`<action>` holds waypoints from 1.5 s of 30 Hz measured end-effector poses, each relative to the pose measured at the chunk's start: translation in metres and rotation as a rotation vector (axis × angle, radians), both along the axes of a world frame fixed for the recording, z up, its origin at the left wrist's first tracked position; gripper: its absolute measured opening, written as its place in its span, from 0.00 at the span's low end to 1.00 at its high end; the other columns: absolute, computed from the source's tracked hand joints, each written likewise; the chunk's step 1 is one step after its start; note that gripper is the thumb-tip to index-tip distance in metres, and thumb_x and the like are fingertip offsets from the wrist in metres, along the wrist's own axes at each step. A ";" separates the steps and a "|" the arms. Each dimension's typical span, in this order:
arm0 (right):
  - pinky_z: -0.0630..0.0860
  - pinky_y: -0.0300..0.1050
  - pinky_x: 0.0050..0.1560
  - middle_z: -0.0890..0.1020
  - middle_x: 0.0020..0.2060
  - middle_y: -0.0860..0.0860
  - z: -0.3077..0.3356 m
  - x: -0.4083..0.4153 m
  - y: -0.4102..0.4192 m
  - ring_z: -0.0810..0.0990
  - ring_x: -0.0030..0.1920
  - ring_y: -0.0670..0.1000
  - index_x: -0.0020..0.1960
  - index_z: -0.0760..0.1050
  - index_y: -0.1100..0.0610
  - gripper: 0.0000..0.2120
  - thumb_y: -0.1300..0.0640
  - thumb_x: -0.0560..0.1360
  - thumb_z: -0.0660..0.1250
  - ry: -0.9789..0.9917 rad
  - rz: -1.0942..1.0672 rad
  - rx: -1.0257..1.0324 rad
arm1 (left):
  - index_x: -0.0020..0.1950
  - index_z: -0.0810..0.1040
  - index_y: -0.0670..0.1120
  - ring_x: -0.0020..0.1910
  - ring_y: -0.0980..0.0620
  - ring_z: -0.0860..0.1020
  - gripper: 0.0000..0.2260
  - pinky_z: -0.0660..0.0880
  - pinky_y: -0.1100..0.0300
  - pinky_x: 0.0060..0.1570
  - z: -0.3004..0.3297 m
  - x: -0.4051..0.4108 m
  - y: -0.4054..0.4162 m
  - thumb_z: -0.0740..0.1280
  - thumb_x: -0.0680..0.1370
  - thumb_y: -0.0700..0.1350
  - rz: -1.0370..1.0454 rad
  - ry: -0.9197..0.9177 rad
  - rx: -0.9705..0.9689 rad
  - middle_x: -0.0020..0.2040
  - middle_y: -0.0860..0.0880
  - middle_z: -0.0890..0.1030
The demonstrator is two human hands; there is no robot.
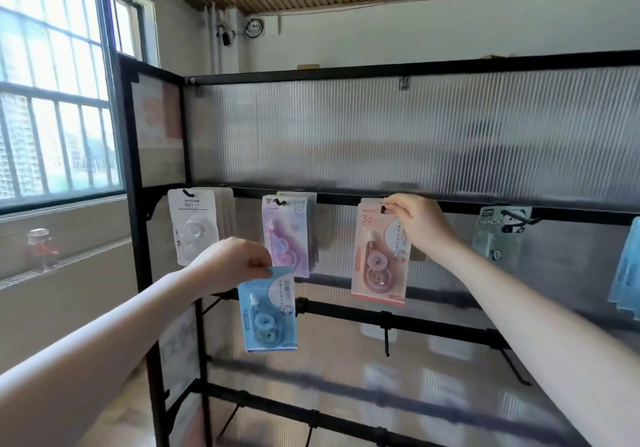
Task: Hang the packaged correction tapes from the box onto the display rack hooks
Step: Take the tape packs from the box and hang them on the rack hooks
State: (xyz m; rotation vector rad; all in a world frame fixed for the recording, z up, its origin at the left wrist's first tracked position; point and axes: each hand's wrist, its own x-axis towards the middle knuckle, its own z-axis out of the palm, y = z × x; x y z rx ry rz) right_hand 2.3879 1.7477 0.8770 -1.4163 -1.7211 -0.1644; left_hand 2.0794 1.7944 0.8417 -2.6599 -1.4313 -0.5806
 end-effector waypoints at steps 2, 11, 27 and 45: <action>0.68 0.40 0.53 0.80 0.55 0.54 -0.002 0.003 0.005 0.76 0.57 0.52 0.58 0.77 0.61 0.12 0.61 0.80 0.58 -0.035 -0.028 0.006 | 0.43 0.80 0.54 0.39 0.55 0.79 0.03 0.78 0.55 0.44 -0.003 0.004 0.003 0.70 0.73 0.52 0.001 0.008 -0.002 0.38 0.57 0.80; 0.73 0.48 0.53 0.80 0.53 0.54 -0.002 0.010 0.022 0.78 0.54 0.54 0.59 0.77 0.58 0.12 0.60 0.79 0.59 -0.120 -0.100 0.060 | 0.43 0.80 0.53 0.39 0.55 0.77 0.04 0.76 0.57 0.43 -0.009 0.012 0.008 0.69 0.73 0.52 0.012 0.041 0.028 0.37 0.57 0.79; 0.66 0.46 0.64 0.66 0.70 0.57 -0.076 0.028 -0.027 0.66 0.68 0.55 0.75 0.55 0.61 0.28 0.52 0.80 0.59 -0.106 -0.267 -0.055 | 0.48 0.81 0.51 0.41 0.55 0.78 0.06 0.76 0.57 0.45 -0.033 0.013 -0.024 0.69 0.74 0.52 0.143 0.016 0.053 0.40 0.58 0.79; 0.65 0.44 0.65 0.70 0.66 0.54 -0.171 -0.075 -0.028 0.67 0.67 0.53 0.70 0.64 0.59 0.21 0.53 0.79 0.59 -0.183 -0.090 -0.193 | 0.46 0.79 0.50 0.42 0.53 0.75 0.05 0.71 0.60 0.40 -0.096 -0.041 -0.049 0.68 0.75 0.51 0.216 -0.017 -0.002 0.41 0.55 0.79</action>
